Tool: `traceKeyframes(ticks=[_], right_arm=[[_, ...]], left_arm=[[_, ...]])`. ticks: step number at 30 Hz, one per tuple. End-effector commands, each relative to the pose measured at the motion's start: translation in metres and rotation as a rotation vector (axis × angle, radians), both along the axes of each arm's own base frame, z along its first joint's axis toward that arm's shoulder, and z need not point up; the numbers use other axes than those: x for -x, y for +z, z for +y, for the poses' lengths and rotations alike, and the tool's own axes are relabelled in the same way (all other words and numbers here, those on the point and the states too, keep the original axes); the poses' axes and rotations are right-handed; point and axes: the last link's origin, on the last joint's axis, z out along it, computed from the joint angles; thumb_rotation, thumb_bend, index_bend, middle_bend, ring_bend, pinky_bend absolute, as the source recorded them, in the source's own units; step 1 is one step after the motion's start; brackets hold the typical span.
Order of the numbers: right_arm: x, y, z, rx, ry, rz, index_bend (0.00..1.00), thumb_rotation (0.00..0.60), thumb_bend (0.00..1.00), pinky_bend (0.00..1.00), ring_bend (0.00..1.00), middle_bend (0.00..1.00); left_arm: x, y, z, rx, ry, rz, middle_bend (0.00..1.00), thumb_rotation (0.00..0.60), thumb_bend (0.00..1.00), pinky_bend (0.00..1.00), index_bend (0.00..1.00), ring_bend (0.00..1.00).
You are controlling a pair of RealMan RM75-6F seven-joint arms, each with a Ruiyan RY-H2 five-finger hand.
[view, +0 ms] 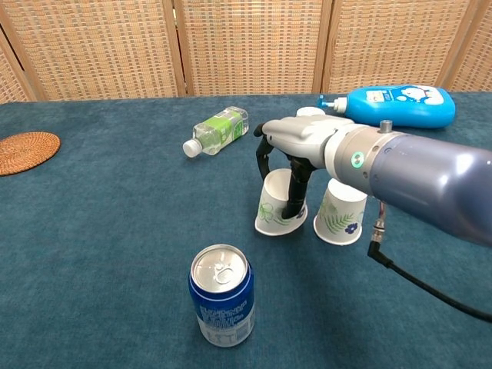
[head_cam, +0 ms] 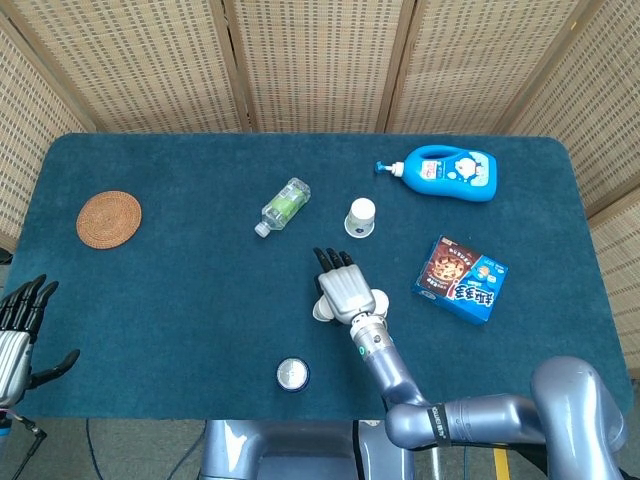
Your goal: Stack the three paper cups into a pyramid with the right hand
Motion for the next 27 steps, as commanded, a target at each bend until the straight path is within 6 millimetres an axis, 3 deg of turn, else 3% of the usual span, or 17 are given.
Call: traceKeyframes(ticks=[1, 13, 27], right_arm=[[0.0013, -0.0013, 0.0013, -0.009, -0.006, 0.002, 0.62, 0.6, 0.12, 0.14, 0.0, 0.07], [0.0051, -0.0041, 0.0027, -0.031, -0.027, 0.034, 0.62, 0.6, 0.12, 0.14, 0.0, 0.07], [0.0028, -0.0058, 0.0036, -0.038, -0.025, 0.031, 0.53, 0.6, 0.12, 0.12, 0.0, 0.01]], left_arm=[[-0.0001, -0.0004, -0.0002, 0.0, 0.001, 0.002, 0.0, 0.6, 0.24, 0.06, 0.0, 0.0], [0.0, -0.0022, 0.0004, 0.008, 0.002, 0.006, 0.0, 0.6, 0.24, 0.06, 0.0, 0.0], [-0.0019, -0.002, -0.0012, 0.008, -0.006, 0.005, 0.0, 0.6, 0.24, 0.06, 0.0, 0.0]])
